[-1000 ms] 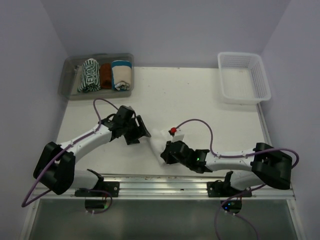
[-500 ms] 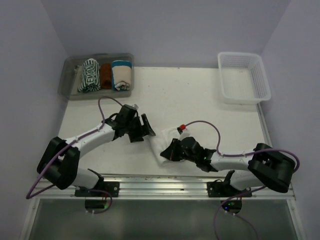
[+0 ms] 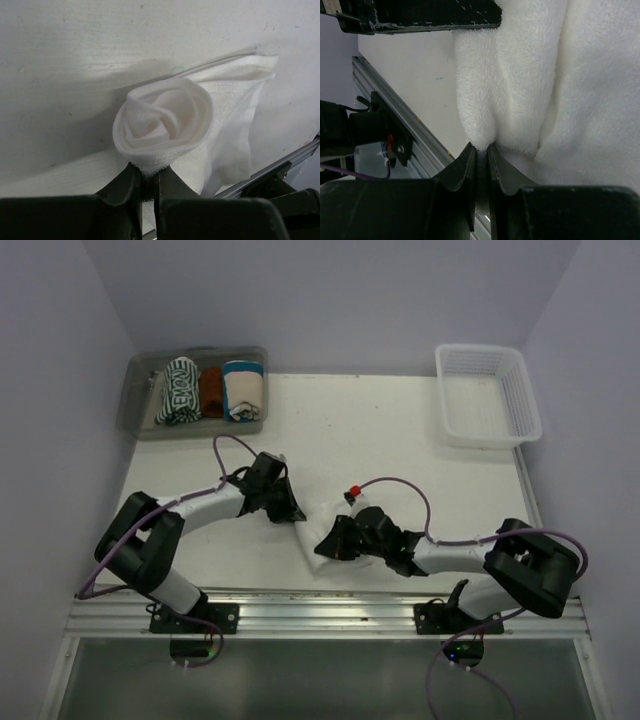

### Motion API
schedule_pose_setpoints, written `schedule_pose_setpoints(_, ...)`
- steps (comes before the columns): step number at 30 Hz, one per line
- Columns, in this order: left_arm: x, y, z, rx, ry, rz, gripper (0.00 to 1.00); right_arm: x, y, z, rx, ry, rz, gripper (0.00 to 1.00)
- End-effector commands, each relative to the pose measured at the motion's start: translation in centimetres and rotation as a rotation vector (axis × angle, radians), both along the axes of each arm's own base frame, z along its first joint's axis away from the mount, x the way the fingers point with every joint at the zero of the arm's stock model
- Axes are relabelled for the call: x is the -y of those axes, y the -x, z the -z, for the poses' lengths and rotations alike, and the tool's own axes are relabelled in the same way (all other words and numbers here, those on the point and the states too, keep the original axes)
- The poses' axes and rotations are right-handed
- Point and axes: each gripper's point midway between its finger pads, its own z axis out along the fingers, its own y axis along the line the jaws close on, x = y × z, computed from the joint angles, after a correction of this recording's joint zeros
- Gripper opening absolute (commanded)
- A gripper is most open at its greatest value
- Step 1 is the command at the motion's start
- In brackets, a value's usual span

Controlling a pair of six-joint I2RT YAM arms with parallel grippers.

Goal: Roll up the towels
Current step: Roll the towel

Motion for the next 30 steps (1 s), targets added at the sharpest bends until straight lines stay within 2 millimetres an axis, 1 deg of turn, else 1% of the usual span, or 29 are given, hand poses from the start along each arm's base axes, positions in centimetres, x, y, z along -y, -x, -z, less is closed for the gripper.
schedule_pose_setpoints(1, -1.6, -0.6, -0.8, 0.039, -0.079, -0.054, 0.0, -0.6, 0.0, -0.1, 0.03, 0.088, -0.087, 0.14)
schedule_pose_setpoints(2, -2.1, -0.5, -1.1, 0.036, -0.089, -0.077, 0.0, -1.3, -0.6, -1.2, 0.057, 0.096, -0.099, 0.26)
schedule_pose_setpoints(3, -3.0, -0.5, -1.0, 0.033, -0.127, -0.107, 0.0, -0.7, -0.3, -0.6, 0.047, 0.161, -0.113, 0.32)
schedule_pose_setpoints(4, -4.3, 0.4, -0.6, -0.009, -0.176, -0.131, 0.0, -0.6, -0.5, -0.6, 0.079, 0.203, -0.133, 0.36)
schedule_pose_setpoints(5, -4.9, 0.7, -0.8, -0.023, -0.195, -0.165, 0.0, -1.1, -1.8, -2.1, 0.135, 0.221, -0.107, 0.43)
schedule_pose_setpoints(6, -5.8, 0.7, -0.8, -0.023, -0.229, -0.198, 0.0, -0.5, -1.0, -1.6, 0.149, 0.299, -0.151, 0.46)
schedule_pose_setpoints(7, -6.6, 1.9, -0.6, -0.068, -0.26, -0.211, 0.0, -0.4, -1.3, -2.0, 0.182, 0.344, -0.146, 0.47)
schedule_pose_setpoints(8, -7.2, 1.9, -0.8, -0.068, -0.275, -0.261, 0.0, -1.2, -1.8, -3.4, 0.249, 0.376, -0.131, 0.5)
schedule_pose_setpoints(9, -7.4, 2.3, -0.8, -0.083, -0.281, -0.276, 0.0, -1.2, -2.0, -3.8, 0.287, 0.42, -0.125, 0.51)
schedule_pose_setpoints(10, -7.8, 2.8, -0.7, -0.102, -0.29, -0.288, 0.0, -0.6, -1.7, -3.6, 0.321, 0.507, -0.154, 0.51)
schedule_pose_setpoints(11, -7.7, 2.9, -1.0, -0.104, -0.277, -0.307, 0.0, -1.4, -1.9, -5.0, 0.369, 0.52, -0.154, 0.52)
schedule_pose_setpoints(12, -7.7, 3.1, -1.0, -0.112, -0.272, -0.312, 0.0, -1.0, -1.6, -4.5, 0.418, 0.614, -0.152, 0.53)
schedule_pose_setpoints(13, -7.7, 3.3, -1.2, -0.122, -0.272, -0.316, 0.0, -1.1, -1.5, -4.8, 0.466, 0.655, -0.168, 0.54)
schedule_pose_setpoints(14, -7.7, 3.3, -1.2, -0.129, -0.27, -0.322, 0.0, -1.5, -1.6, -5.5, 0.509, 0.676, -0.164, 0.57)
schedule_pose_setpoints(15, -7.5, 3.5, -1.5, -0.143, -0.268, -0.32, 0.0, -1.3, -1.1, -5.4, 0.58, 0.752, -0.177, 0.58)
schedule_pose_setpoints(16, -7.4, 3.4, -1.7, -0.149, -0.268, -0.318, 0.0, -1.3, -0.9, -5.5, 0.621, 0.79, -0.179, 0.6)
schedule_pose_setpoints(17, -7.4, 3.5, -1.6, -0.16, -0.278, -0.316, 0.0, -2.3, 0.3, -6.1, 0.67, 0.794, -0.204, 0.63)
schedule_pose_setpoints(18, -7.4, 3.5, -1.9, -0.172, -0.288, -0.314, 0.0, -2.2, 0.6, -6.2, 0.71, 0.828, -0.219, 0.65)
schedule_pose_setpoints(19, -7.4, 3.4, -2.0, -0.176, -0.294, -0.31, 0.0, -2.2, 0.4, -6.2, 0.757, 0.876, -0.201, 0.65)
schedule_pose_setpoints(20, -7.1, 3.7, -1.9, -0.202, -0.29, -0.289, 0.0, -2.6, 0.6, -6.6, 0.785, 0.885, -0.198, 0.67)
schedule_pose_setpoints(21, -7.0, 3.7, -1.9, -0.211, -0.294, -0.287, 0.0, -2.5, 1.1, -6.4, 0.808, 0.921, -0.212, 0.69)
schedule_pose_setpoints(22, -6.9, 3.7, -2.1, -0.219, -0.3, -0.28, 0.0, -2.5, 1.0, -6.0, 0.83, 0.963, -0.209, 0.69)
schedule_pose_setpoints(23, -6.8, 3.7, -2.2, -0.221, -0.301, -0.275, 0.0, -2.9, 1.1, -6.4, 0.85, 0.976, -0.204, 0.71)
schedule_pose_setpoints(24, -6.8, 3.7, -2.3, -0.224, -0.301, -0.274, 0.0, -3.2, 1.8, -6.2, 0.876, 0.987, -0.22, 0.72)
schedule_pose_setpoints(26, -6.8, 3.6, -2.6, -0.221, -0.298, -0.274, 0.0, -3.9, 2.3, -6.2, 0.925, 1.017, -0.228, 0.73)
schedule_pose_setpoints(28, -6.6, 3.5, -2.9, -0.211, -0.287, -0.27, 0.0, -4.2, 2.5, -6.1, 0.941, 1.043, -0.233, 0.73)
schedule_pose_setpoints(30, -6.6, 3.6, -2.9, -0.214, -0.288, -0.27, 0.0, -4.9, 2.7, -5.9, 0.968, 1.063, -0.241, 0.73)
